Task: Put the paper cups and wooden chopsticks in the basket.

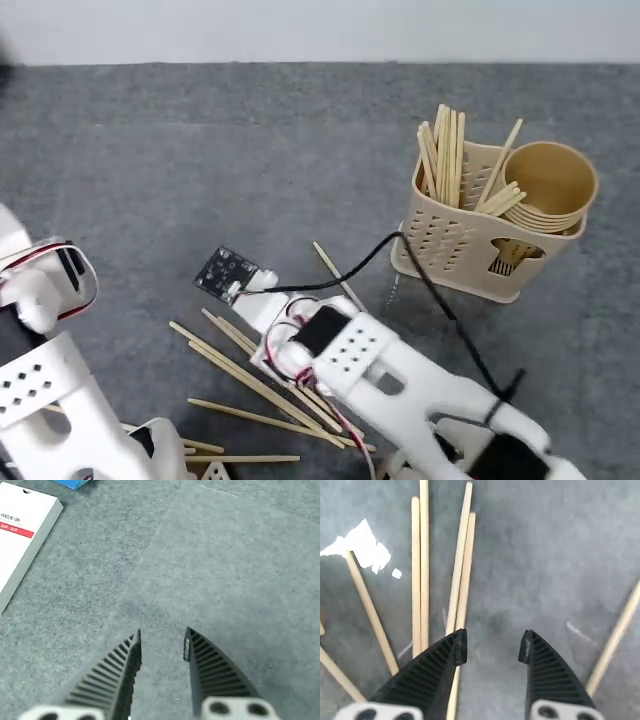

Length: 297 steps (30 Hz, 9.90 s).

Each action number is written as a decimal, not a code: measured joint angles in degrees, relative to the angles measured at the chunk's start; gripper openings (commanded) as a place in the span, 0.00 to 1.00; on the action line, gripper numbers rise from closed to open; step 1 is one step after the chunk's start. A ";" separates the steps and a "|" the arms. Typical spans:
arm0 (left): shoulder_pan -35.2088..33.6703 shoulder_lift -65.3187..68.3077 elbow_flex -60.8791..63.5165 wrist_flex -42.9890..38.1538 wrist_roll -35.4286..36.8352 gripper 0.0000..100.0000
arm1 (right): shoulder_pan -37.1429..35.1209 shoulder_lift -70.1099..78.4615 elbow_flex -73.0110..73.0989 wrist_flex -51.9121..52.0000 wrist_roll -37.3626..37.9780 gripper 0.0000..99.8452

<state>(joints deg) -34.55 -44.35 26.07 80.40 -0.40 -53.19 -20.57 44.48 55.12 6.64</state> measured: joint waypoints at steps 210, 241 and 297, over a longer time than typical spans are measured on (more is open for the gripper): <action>-7.38 0.00 1.58 0.00 -0.53 0.14 | -0.09 -16.26 -3.96 21.98 -4.66 0.17; -7.38 0.00 1.58 0.00 -0.53 0.14 | -7.74 18.81 -4.48 -1.49 -6.86 0.06; -7.38 0.00 1.58 0.00 -3.08 0.14 | 37.63 -30.95 -20.13 1.58 10.73 0.01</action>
<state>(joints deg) -41.93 -44.35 27.65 80.40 -3.47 -15.56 -51.52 24.35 56.70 17.36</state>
